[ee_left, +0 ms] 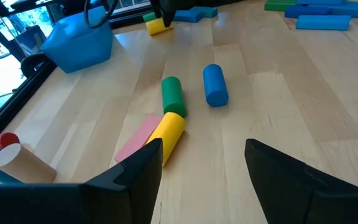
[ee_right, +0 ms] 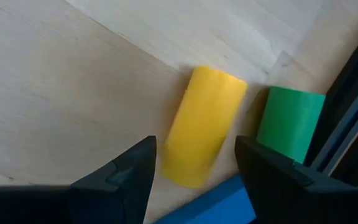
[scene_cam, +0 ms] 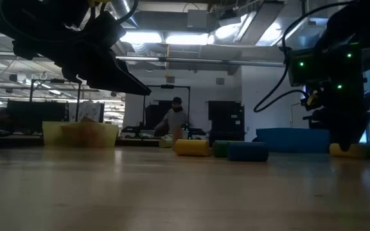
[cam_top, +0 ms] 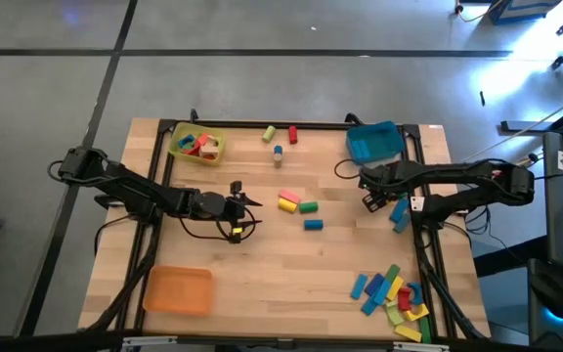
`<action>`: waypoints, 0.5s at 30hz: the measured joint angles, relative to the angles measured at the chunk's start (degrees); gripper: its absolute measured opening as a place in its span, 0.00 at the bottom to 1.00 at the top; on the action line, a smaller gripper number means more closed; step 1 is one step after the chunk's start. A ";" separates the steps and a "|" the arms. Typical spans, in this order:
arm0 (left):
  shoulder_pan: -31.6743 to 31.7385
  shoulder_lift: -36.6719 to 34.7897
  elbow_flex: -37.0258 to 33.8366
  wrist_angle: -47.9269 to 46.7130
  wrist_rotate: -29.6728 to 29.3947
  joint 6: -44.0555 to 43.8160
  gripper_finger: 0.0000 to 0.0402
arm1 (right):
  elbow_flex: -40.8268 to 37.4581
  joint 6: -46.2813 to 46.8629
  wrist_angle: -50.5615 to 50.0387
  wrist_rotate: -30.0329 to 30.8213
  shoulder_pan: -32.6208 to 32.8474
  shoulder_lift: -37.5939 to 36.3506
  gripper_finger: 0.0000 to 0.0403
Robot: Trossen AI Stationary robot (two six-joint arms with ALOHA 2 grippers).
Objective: Sort blocks by size
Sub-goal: Put the yellow cylindrical block into the light orange bin
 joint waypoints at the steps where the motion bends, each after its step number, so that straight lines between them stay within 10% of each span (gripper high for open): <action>1: 0.00 0.00 0.00 0.02 0.00 -0.01 0.53 | -0.23 0.34 0.12 -0.02 0.02 0.00 0.55; 15: 0.00 0.00 -0.02 0.14 0.00 -0.21 0.53 | -3.42 2.46 6.75 -3.56 0.02 0.61 0.34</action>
